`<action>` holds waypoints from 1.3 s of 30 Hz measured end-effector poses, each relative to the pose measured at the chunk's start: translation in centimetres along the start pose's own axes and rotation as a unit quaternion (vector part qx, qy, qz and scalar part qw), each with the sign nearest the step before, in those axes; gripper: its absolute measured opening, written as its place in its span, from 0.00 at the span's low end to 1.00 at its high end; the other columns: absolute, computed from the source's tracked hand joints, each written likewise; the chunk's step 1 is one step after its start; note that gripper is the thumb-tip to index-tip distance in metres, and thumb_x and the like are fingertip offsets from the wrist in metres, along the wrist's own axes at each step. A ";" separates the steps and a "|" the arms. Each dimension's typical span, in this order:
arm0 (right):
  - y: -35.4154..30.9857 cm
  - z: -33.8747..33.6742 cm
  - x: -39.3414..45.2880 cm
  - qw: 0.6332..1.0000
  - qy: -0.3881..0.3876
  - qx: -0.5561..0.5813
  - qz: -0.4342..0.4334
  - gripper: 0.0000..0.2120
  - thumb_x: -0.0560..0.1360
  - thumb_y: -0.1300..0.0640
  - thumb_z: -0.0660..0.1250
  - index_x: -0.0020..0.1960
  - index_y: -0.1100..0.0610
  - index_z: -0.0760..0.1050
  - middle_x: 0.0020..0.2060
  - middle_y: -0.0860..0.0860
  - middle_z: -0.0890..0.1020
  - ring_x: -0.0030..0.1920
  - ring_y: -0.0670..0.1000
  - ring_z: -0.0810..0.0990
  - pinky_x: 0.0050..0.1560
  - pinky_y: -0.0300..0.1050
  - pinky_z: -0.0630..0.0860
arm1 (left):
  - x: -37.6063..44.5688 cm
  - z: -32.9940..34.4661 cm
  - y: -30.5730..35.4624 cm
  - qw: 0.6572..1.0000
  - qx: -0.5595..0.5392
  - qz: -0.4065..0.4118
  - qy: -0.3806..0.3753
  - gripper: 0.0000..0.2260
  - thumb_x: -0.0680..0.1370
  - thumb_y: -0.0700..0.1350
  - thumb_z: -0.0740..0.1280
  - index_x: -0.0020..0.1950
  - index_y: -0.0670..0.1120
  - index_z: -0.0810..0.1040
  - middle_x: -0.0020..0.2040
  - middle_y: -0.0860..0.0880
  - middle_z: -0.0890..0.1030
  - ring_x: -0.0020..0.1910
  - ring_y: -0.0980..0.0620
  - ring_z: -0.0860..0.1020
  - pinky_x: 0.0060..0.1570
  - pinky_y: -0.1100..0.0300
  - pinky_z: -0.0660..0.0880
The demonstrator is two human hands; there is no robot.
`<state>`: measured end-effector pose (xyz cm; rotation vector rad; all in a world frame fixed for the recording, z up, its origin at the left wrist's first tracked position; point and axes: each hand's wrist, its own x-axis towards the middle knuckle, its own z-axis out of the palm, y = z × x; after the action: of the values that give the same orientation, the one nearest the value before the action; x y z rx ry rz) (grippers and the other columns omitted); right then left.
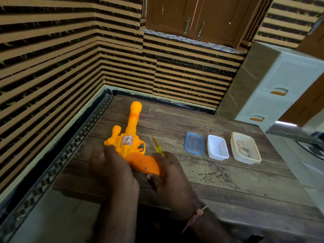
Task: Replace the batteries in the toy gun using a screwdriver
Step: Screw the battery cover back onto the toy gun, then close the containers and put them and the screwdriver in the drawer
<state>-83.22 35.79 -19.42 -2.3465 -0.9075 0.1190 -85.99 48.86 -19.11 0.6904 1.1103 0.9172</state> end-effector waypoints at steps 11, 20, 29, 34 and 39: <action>1.8 -0.3 -0.3 0.999 0.039 0.017 0.015 0.26 0.75 0.43 0.64 0.70 0.50 0.70 0.66 0.50 0.73 0.65 0.50 0.71 0.67 0.43 0.67 | -4.1 0.6 0.8 0.972 0.074 0.200 -0.096 0.13 0.78 0.41 0.67 0.61 0.50 0.77 0.63 0.50 0.75 0.55 0.55 0.78 0.46 0.64 0.75; 6.0 -2.7 2.9 0.949 -0.057 -0.306 0.053 0.18 0.77 0.56 0.57 0.67 0.54 0.69 0.58 0.57 0.75 0.58 0.60 0.70 0.56 0.53 0.70 | -6.4 1.5 -1.0 0.924 0.161 0.251 -0.240 0.15 0.78 0.37 0.66 0.63 0.48 0.78 0.55 0.61 0.75 0.50 0.64 0.75 0.42 0.79 0.67; 8.0 -4.5 3.3 0.977 0.011 -0.203 0.065 0.17 0.77 0.51 0.62 0.63 0.54 0.74 0.57 0.55 0.78 0.57 0.57 0.74 0.59 0.52 0.74 | -6.3 1.5 -2.5 0.911 0.182 0.262 -0.261 0.15 0.79 0.35 0.64 0.64 0.46 0.78 0.55 0.54 0.77 0.47 0.72 0.74 0.41 0.80 0.67; 9.8 -5.4 4.5 0.961 -0.030 -0.256 0.101 0.16 0.80 0.56 0.61 0.67 0.55 0.72 0.63 0.54 0.76 0.64 0.56 0.72 0.64 0.51 0.74 | -7.0 1.5 -3.0 0.902 0.192 0.257 -0.289 0.15 0.79 0.35 0.64 0.61 0.51 0.77 0.53 0.58 0.77 0.48 0.70 0.74 0.41 0.79 0.68; 10.0 -4.8 4.7 0.954 0.014 -0.291 0.071 0.14 0.80 0.54 0.60 0.63 0.57 0.75 0.60 0.55 0.77 0.60 0.55 0.74 0.59 0.49 0.74 | -7.1 1.6 -3.5 0.898 0.190 0.273 -0.288 0.16 0.78 0.33 0.65 0.58 0.52 0.78 0.52 0.55 0.79 0.48 0.65 0.76 0.43 0.76 0.70</action>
<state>-72.45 30.54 -20.63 -2.9487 -0.8375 -0.1469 -84.75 40.93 -18.46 1.5416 0.5562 0.8731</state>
